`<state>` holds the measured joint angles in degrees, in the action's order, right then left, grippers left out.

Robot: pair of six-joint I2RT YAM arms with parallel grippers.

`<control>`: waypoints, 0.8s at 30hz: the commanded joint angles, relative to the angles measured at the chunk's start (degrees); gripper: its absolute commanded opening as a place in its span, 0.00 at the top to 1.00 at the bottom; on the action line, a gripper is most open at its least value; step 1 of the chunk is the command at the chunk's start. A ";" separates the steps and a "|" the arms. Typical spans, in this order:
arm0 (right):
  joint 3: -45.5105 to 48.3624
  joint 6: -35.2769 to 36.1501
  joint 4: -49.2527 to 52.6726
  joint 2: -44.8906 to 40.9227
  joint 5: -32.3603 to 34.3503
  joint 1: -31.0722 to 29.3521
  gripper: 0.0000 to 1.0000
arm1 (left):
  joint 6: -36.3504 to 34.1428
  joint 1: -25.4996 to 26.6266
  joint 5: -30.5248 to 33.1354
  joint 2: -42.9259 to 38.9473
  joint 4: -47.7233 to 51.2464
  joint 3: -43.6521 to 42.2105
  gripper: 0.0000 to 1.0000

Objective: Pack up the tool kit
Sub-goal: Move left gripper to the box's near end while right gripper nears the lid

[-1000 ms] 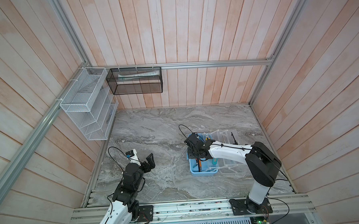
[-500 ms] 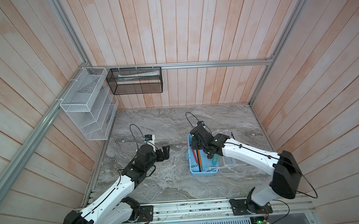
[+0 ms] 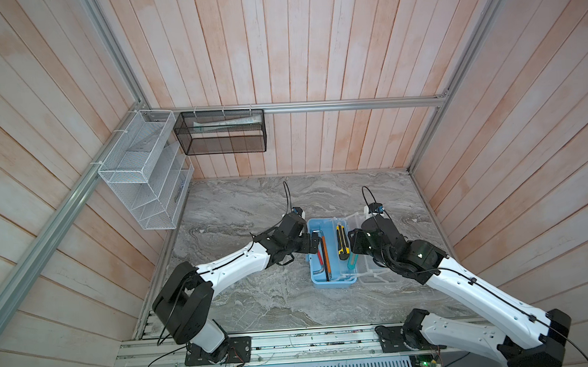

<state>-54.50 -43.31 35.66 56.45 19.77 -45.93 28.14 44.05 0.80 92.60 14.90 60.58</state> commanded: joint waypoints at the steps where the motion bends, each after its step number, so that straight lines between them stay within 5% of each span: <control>1: 2.51 -1.83 2.41 -3.58 -1.49 0.16 0.61 | -1.66 0.34 1.75 3.85 4.09 2.38 0.00; 11: 4.04 -3.55 5.25 -7.51 0.99 0.30 0.61 | -2.81 -0.41 7.32 5.14 5.14 -1.12 0.02; 24: 4.43 3.15 2.78 -9.91 -1.73 9.05 0.63 | -2.82 -7.59 7.72 -14.19 4.70 -16.23 0.10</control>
<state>-49.91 -42.72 38.89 47.77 19.20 -38.92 26.55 36.86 6.55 81.67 18.57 44.58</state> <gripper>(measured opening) 0.368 0.902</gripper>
